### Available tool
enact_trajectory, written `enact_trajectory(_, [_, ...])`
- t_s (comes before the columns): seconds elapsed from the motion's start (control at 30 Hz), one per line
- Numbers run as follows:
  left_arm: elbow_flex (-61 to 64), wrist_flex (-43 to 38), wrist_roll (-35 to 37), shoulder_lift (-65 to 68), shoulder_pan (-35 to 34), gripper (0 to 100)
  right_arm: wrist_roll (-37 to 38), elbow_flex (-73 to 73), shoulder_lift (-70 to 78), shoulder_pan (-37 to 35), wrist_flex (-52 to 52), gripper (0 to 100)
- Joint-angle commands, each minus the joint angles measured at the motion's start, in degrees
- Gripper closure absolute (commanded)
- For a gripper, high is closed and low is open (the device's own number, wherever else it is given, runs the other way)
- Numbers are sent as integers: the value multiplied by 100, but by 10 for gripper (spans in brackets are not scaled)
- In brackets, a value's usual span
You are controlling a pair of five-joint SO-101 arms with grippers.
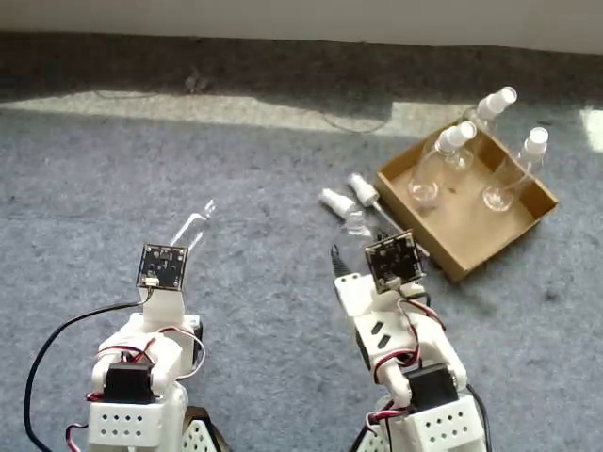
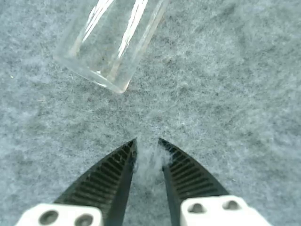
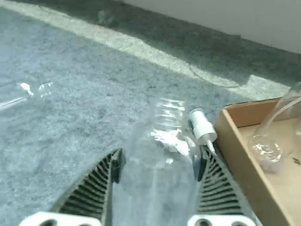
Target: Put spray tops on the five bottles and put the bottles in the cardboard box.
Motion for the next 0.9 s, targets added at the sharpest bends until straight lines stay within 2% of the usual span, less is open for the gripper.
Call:
enact_trajectory(0.0, [110,35,-35,-66,119,954,-70,-84,-646,523,224,914])
enact_trajectory(0.37, [110,26,-35,-66,145,951,-70,-92,-945,1341,479,914])
enact_trajectory(0.7, [48,-870,-70,-75,1174,950,-70,-75,-945,2097,470,914])
enact_trajectory(0.87, [-857,-905,-18,-31,1631,954,-70,66,-936,2114,31,914])
